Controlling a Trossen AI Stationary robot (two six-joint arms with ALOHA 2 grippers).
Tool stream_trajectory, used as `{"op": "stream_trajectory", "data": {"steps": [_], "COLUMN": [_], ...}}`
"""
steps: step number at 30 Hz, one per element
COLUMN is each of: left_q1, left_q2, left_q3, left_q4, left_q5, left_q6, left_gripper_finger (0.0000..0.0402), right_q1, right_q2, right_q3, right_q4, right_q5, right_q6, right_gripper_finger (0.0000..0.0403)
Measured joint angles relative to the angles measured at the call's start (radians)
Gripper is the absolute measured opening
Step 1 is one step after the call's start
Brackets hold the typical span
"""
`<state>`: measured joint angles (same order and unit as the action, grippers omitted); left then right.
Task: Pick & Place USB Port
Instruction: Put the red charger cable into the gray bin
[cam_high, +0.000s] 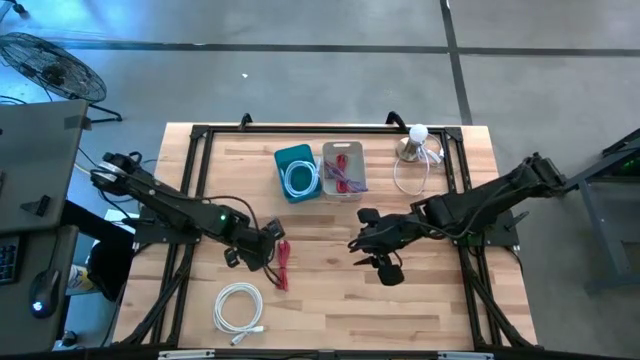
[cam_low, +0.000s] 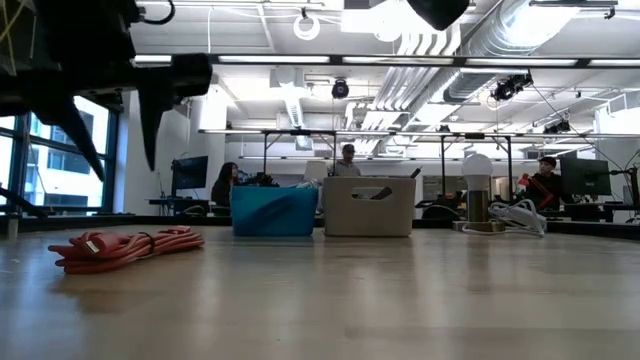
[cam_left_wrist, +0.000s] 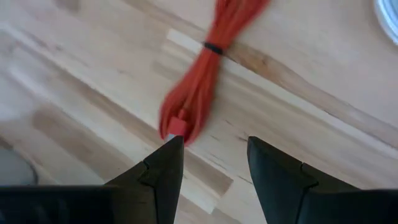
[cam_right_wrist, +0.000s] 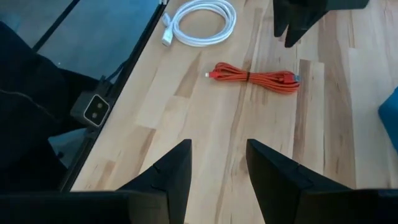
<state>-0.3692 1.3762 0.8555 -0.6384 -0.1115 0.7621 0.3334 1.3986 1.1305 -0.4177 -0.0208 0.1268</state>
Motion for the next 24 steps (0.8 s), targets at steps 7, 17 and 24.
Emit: {"op": "stream_trajectory", "data": {"steps": [7,17,24], "left_q1": [0.0,-0.007,-0.014], "left_q2": [0.04,0.043,0.1], "left_q3": [0.0,0.001,0.001], "left_q4": [0.082,0.131,0.21], "left_q5": [0.038,0.096,0.137], "left_q6": [0.081,0.132,0.16], "left_gripper_finger": [0.0172,0.0172,0.0172], "right_q1": [-0.013,-0.013,-0.013], "right_q2": [0.032,0.031,0.031], "right_q3": [0.0,0.0,0.0], "right_q4": [0.044,0.073,0.072], "right_q5": [0.001,-0.012,-0.012], "right_q6": [0.005,0.004,0.004], "right_gripper_finger": [0.0145,0.0144,0.0144]}}
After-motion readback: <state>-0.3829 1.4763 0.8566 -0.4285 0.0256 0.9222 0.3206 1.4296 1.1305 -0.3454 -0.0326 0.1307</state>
